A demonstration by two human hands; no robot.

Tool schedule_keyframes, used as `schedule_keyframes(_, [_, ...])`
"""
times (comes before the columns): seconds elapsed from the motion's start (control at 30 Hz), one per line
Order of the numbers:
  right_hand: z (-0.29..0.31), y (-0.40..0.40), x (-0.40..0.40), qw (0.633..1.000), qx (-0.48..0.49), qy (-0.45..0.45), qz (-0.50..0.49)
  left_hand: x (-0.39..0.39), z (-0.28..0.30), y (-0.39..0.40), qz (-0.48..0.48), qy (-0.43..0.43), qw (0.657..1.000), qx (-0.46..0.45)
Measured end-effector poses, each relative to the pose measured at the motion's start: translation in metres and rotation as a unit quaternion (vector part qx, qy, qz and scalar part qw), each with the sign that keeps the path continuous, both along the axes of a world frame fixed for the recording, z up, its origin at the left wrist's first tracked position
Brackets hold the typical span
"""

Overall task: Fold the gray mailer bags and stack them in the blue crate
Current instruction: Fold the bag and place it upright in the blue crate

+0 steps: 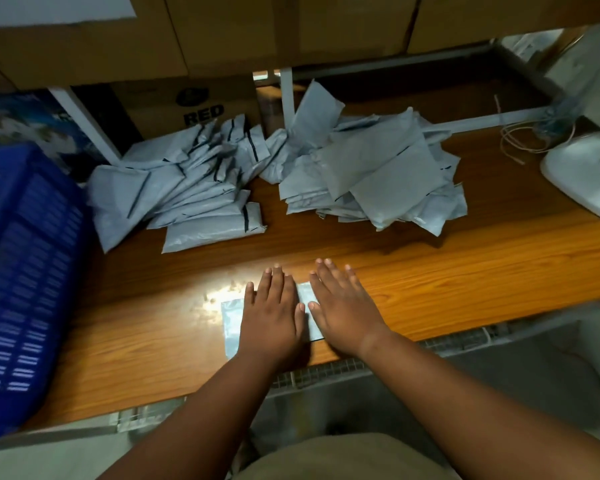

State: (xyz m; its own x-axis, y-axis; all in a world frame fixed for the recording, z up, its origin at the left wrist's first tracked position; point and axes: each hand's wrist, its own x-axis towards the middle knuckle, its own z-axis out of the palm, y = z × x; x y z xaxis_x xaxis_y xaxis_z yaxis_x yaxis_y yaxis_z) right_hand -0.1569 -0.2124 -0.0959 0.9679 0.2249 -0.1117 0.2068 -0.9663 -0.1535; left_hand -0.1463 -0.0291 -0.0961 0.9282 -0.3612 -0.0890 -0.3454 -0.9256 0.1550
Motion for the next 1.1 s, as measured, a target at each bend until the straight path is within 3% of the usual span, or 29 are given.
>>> schedule_keyframes(0.47, [-0.024, -0.007, 0.005, 1.000, -0.026, 0.006, 0.002, 0.002, -0.012, -0.008, -0.013, -0.002, 0.999, 0.042])
schedule_keyframes(0.93, [0.003, -0.003, 0.013, 0.998, -0.004, 0.067, -0.003, 0.012, 0.023, 0.032, -0.034, 0.018, 0.997, 0.062])
schedule_keyframes(1.1, [0.044, 0.017, 0.039, 0.992, 0.002, 0.072, 0.101, 0.024, 0.046, 0.075, 0.019, 0.058, 0.994, 0.088])
